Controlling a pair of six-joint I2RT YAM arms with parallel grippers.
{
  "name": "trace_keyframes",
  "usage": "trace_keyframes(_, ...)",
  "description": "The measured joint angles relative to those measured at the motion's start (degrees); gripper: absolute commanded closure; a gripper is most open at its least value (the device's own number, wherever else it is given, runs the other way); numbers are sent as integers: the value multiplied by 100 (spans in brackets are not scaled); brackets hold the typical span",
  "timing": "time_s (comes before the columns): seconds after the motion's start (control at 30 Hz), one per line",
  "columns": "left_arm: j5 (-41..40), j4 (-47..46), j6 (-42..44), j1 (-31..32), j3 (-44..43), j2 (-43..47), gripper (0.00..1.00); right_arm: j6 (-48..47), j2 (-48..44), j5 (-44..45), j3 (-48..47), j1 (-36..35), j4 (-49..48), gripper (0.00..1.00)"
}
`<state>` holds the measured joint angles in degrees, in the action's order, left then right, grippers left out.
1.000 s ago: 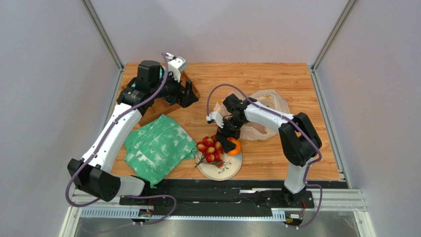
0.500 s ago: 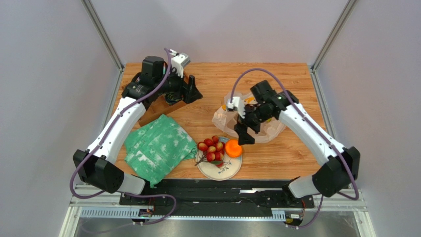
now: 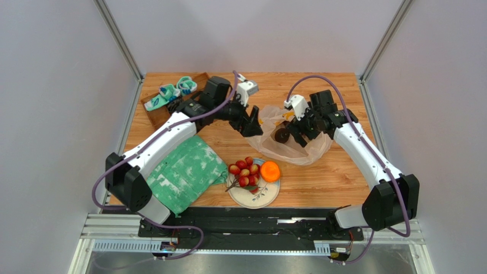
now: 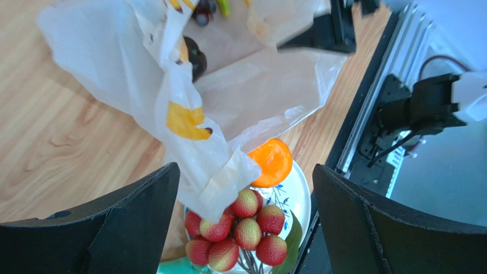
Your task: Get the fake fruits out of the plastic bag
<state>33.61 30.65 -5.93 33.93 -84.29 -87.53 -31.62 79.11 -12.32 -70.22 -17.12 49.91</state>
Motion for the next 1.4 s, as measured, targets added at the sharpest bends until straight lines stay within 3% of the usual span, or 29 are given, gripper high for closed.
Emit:
trace_keyframes(0.17,-599,79,-7,387,-2,-564,14,28,-94,1296,195,7,-973,14)
trace_keyframes(0.23,-765,162,9,387,-11,-645,28,-26,-214,1670,308,9,-1281,15)
trace_keyframes(0.27,-828,195,37,385,-20,-658,36,-83,-295,1851,396,11,-1467,14)
trace_keyframes(0.3,-852,214,39,382,-31,-658,52,-142,-352,2017,479,13,-1631,14)
trace_keyframes(0.37,-844,271,114,374,-114,-658,74,-258,-376,2286,632,13,-1943,15)
trace_keyframes(0.4,-833,291,151,376,-166,-660,94,-363,-293,2476,721,13,-2146,18)
trace_keyframes(0.47,-817,350,295,387,-334,-699,100,-538,17,2747,758,39,-2459,31)
trace_keyframes(0.5,-820,352,310,387,-426,-737,100,-623,243,2855,752,55,-2629,59)
trace_keyframes(0.57,-859,433,398,389,-713,-870,100,-713,844,3003,564,120,-2710,93)
trace_keyframes(0.6,-879,448,444,389,-855,-946,100,-723,1241,3038,323,170,-2697,100)
trace_keyframes(0.77,-968,503,708,391,-1886,-1436,100,-590,2643,3012,-1434,398,-2256,100)
trace_keyframes(0.9,-1019,474,866,387,-2726,-1545,100,-378,2444,2723,-2481,479,-2085,100)
trace_keyframes(1.0,-949,291,898,389,-3104,-1403,100,-234,1690,2326,-2557,476,-2020,100)
trace_keyframes(1.13,-682,203,892,404,-2782,-743,100,-184,-111,1860,-1578,459,-1982,100)
trace_keyframes(1.23,-490,118,887,472,-1958,-59,100,-221,-1729,1692,-33,439,-2024,98)
trace_keyframes(1.27,-426,122,883,509,-1620,133,100,-232,-2181,1690,529,442,-2031,88)
trace_keyframes(1.3,-389,111,872,531,-1335,236,100,-247,-2579,1700,1130,444,-2004,83)
trace_keyframes(1.33,-348,111,850,553,-1067,275,100,-258,-2730,1722,1569,446,-1965,79)
trace_keyframes(1.4,-299,105,785,605,-632,114,100,-278,-2614,1770,2391,446,-1915,61)
